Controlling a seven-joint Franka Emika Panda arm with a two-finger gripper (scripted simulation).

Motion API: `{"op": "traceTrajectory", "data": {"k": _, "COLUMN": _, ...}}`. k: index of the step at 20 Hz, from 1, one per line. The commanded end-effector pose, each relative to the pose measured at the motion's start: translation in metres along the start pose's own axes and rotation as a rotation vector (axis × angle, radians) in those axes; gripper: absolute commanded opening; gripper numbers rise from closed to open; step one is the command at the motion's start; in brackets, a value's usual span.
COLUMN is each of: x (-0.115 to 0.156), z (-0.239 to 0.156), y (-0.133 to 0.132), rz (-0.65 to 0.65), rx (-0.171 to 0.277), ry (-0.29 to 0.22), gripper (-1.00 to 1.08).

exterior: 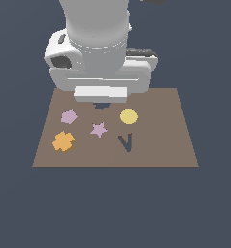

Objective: Insert a designated object into the corresponding slot on a board.

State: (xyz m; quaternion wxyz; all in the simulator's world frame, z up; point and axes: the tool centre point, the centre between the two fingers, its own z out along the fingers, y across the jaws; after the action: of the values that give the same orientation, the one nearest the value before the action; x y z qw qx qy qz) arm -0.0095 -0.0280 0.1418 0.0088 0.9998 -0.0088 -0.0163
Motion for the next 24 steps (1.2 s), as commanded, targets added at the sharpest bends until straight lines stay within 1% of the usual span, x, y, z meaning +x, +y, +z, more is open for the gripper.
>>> {"op": "traceTrajectory", "data": {"k": 1, "x": 0.0, "z": 0.0, "y": 0.0, "rz": 0.0, "rx": 0.0, "ry": 0.0, "gripper": 1.0}}
{"op": "traceTrajectory", "data": {"k": 6, "x": 0.001, "z": 0.002, "y": 0.003, "rz": -0.012, "rx": 0.0, "ry": 0.001, "gripper": 1.0}}
{"op": "traceTrajectory", "data": {"k": 12, "x": 0.004, "z": 0.008, "y": 0.014, "rz": -0.058, "rx": 0.001, "ry": 0.003, "gripper": 1.0}}
{"op": "traceTrajectory", "data": {"k": 18, "x": 0.011, "z": 0.02, "y": 0.033, "rz": -0.14, "rx": 0.001, "ry": 0.008, "gripper": 1.0}}
{"op": "traceTrajectory", "data": {"k": 24, "x": 0.024, "z": 0.037, "y": 0.059, "rz": -0.26, "rx": 0.003, "ry": 0.015, "gripper": 1.0}}
